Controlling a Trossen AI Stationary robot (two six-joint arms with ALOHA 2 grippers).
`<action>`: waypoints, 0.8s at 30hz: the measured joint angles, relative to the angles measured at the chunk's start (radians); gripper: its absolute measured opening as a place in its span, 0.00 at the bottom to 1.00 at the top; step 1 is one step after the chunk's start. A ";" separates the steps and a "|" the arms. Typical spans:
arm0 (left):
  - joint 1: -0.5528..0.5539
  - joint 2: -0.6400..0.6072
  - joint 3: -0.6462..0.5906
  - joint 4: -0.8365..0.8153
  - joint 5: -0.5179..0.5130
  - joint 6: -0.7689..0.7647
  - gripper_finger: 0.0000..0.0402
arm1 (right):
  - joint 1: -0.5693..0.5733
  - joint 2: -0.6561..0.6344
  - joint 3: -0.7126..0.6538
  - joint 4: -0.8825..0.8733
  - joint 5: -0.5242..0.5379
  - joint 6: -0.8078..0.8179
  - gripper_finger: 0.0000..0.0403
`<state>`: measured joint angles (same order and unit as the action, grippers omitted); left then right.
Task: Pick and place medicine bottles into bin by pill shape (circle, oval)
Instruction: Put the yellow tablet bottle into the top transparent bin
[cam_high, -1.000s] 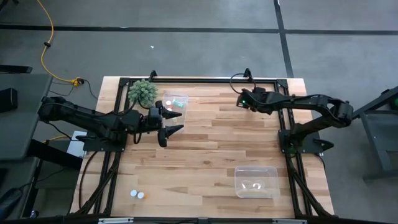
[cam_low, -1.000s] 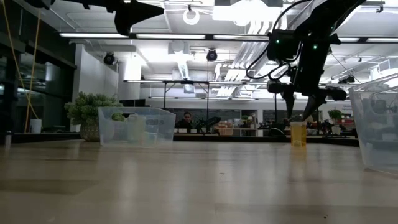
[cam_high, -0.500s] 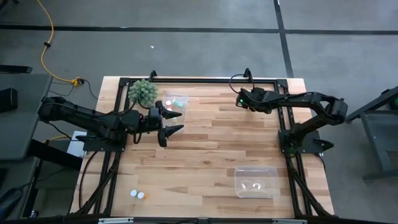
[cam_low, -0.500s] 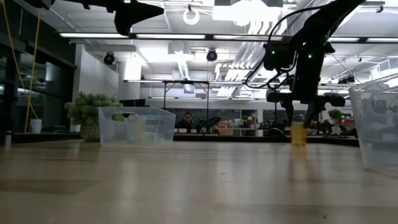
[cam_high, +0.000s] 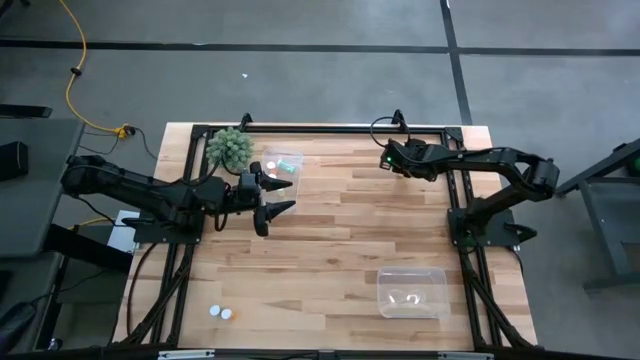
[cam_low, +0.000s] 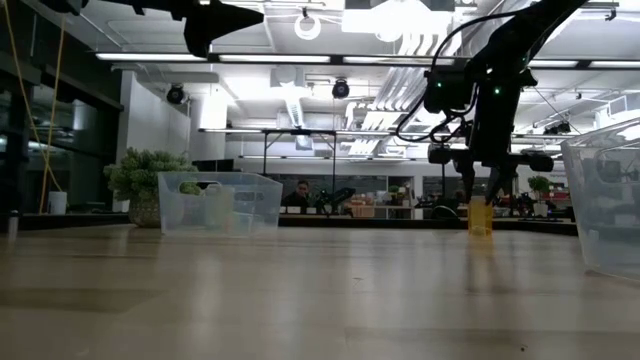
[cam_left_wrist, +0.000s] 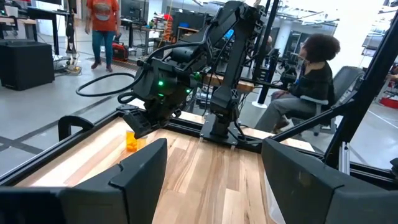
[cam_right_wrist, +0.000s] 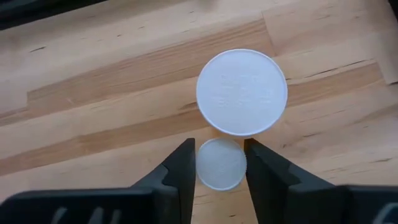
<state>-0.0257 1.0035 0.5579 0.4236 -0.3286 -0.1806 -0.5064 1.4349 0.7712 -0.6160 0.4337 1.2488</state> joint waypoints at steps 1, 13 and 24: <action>0.000 0.000 0.000 0.000 0.000 0.000 0.63 | 0.000 0.000 0.000 0.000 -0.001 0.000 0.25; 0.000 -0.032 0.048 0.003 0.020 -0.040 0.63 | 0.035 -0.067 0.000 -0.003 -0.085 -0.060 0.25; 0.000 -0.089 0.099 -0.023 -0.090 0.097 0.63 | 0.202 -0.360 0.000 0.176 -0.167 -0.312 0.25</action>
<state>-0.0257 0.9146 0.6567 0.4010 -0.4183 -0.0837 -0.3040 1.0745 0.7712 -0.4397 0.2671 0.9368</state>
